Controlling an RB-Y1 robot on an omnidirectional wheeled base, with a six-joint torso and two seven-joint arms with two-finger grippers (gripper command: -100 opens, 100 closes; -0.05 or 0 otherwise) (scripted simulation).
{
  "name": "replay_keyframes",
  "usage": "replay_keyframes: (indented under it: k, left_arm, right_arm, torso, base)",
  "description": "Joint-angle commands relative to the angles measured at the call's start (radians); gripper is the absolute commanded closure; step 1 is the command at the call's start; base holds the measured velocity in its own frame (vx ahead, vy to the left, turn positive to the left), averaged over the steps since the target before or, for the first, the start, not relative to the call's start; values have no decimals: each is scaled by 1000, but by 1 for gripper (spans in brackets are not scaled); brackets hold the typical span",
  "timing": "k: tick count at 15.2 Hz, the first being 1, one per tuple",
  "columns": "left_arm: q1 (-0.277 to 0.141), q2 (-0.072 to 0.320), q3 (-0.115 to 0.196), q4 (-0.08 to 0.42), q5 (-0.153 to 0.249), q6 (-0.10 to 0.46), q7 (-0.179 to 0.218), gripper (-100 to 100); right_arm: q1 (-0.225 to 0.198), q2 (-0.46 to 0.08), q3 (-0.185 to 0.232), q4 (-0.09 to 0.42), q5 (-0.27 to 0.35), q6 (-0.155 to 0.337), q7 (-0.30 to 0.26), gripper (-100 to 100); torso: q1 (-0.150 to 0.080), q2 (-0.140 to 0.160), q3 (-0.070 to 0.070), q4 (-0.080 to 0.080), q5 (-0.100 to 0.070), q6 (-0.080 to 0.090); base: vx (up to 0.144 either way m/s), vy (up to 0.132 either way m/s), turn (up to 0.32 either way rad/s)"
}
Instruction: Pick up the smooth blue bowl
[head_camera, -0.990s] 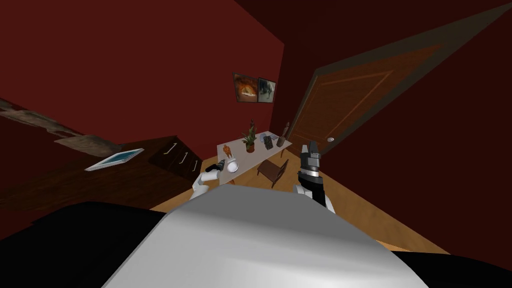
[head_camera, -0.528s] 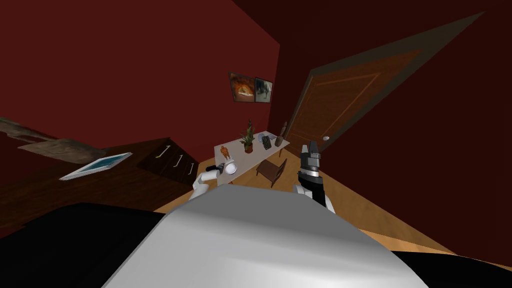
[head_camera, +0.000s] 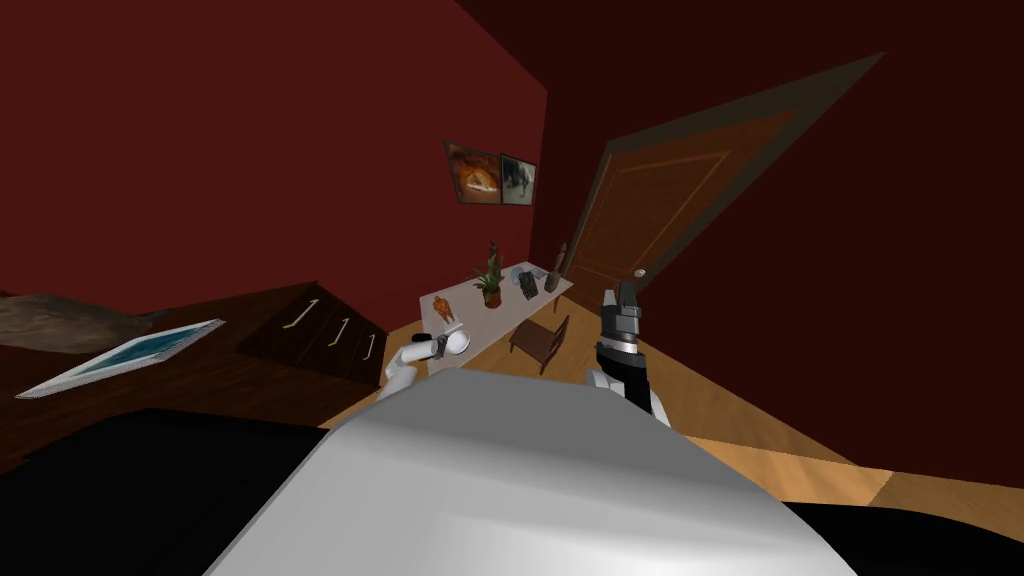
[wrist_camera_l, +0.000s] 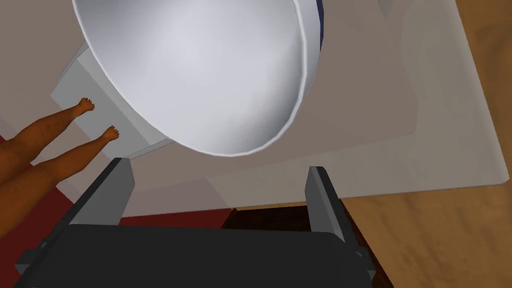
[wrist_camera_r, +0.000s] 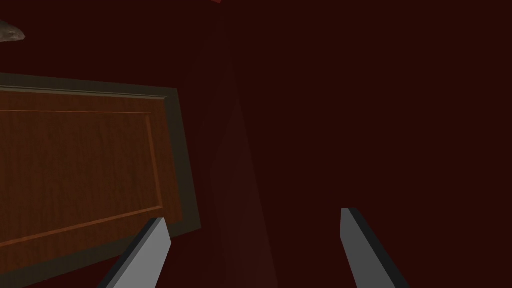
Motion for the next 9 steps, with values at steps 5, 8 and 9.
replay_keyframes:
  k: [5, 8, 9]
  left_arm:
    - [-30, 3, 15, 77, 23, 115, -13, -100]
    - [-46, 7, 24, 121, 39, 175, -22, -100]
    - [-53, 8, 28, 139, 46, 199, -25, -100]
  right_arm:
    - [0, 0, 0, 0, 0, 0, 0, 0]
    - [0, 0, 0, 0, 0, 0, 0, 0]
    - [0, 0, 0, 0, 0, 0, 0, 0]
  torso:
    - [0, 0, 0, 0, 0, 0]
    - [0, 0, 0, 0, 0, 0]
    - [0, 0, 0, 0, 0, 0]
  base:
    - [22, 11, -90]
    - [19, 9, -94]
    - [19, 11, -128]
